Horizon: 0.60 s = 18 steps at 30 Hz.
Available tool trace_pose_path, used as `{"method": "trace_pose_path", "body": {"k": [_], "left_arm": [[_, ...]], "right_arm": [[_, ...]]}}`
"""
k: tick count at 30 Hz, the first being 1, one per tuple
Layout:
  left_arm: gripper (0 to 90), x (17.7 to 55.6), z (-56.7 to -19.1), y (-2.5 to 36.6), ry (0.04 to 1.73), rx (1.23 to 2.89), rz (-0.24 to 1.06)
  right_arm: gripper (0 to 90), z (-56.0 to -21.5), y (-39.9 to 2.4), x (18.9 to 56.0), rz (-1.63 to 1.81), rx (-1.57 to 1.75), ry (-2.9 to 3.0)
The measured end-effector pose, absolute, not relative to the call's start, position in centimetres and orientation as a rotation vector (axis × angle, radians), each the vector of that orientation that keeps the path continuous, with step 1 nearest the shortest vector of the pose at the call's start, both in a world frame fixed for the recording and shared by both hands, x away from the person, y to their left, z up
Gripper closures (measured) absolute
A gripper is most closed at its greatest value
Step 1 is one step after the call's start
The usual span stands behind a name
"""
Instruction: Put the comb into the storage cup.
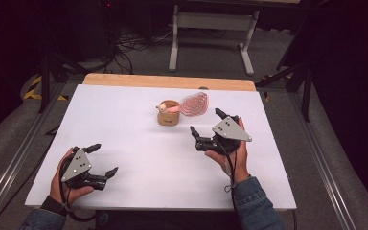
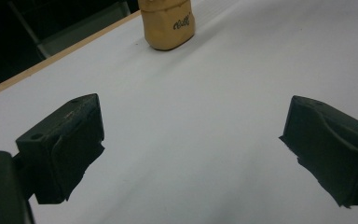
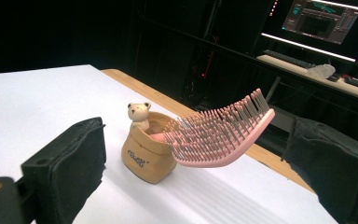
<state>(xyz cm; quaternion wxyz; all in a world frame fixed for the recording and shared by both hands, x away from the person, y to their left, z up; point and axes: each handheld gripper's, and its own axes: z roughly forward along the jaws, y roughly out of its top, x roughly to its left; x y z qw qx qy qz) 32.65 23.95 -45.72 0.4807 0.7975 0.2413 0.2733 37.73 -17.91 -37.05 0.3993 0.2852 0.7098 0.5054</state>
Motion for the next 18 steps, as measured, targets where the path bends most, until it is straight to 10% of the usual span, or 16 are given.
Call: {"method": "trace_pose_path", "body": {"k": [18], "left_arm": [[6.3, 32.65, -45.78, 23.85, 0.589, 1.949, 0.662]], "right_arm": [[5.9, -37.13, -18.31, 36.83, 1.271, 0.693, 1.815]]}}
